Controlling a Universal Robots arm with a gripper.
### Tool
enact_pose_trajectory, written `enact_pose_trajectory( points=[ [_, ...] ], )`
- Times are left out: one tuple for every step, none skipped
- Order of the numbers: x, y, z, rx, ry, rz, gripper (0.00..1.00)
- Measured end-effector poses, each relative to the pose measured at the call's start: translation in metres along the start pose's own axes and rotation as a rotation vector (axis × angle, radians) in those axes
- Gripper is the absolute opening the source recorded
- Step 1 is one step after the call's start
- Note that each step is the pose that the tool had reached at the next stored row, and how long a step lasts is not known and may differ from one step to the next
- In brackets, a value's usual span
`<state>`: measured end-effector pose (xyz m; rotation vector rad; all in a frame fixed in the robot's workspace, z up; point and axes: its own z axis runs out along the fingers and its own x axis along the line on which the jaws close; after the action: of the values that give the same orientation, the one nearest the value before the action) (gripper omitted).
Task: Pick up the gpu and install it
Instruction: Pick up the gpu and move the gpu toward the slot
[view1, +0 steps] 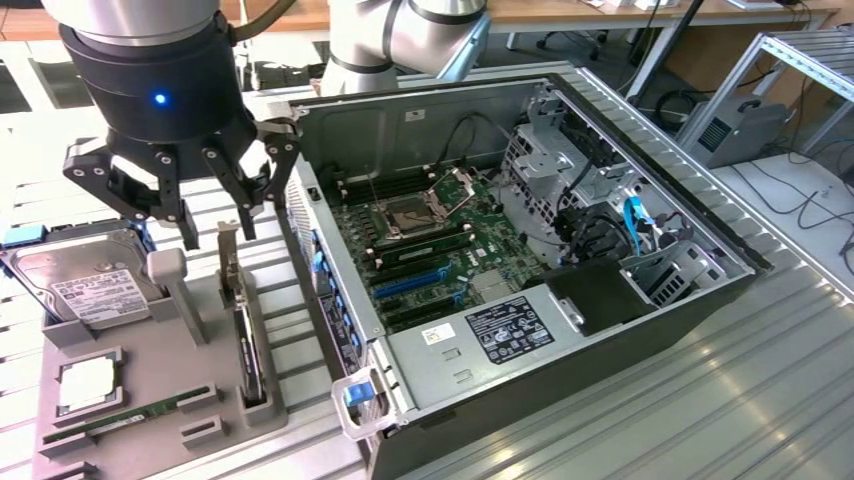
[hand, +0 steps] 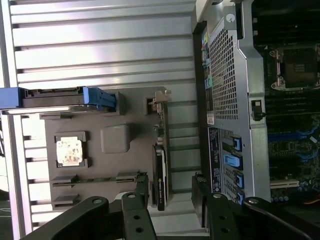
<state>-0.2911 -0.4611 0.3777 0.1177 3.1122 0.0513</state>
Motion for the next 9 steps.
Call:
enact_pose_trajectory(
  points=[
    [0.0000, 0.0000, 0.0006, 0.0000, 0.0000, 0.000, 0.48],
    [0.0000, 0.0000, 0.0012, 0.0000, 0.0000, 0.000, 0.48],
    [0.0000, -0.0001, 0.0017, 0.0001, 0.0001, 0.000, 0.48],
    [0.0000, -0.0001, 0.0021, 0.0001, 0.0001, 0.000, 0.48],
    [0.0001, -0.0001, 0.0025, 0.0000, 0.0001, 0.000, 0.48],
    [0.0001, -0.0001, 0.0031, 0.0000, 0.0000, 0.000, 0.48],
    [0.0001, -0.0001, 0.0035, 0.0000, 0.0000, 0.000, 0.48],
    [0.0001, -0.0001, 0.0039, 0.0000, 0.0000, 0.000, 0.48],
    [0.0001, -0.0002, 0.0042, 0.0001, 0.0001, 0.000, 0.48]
  ],
)
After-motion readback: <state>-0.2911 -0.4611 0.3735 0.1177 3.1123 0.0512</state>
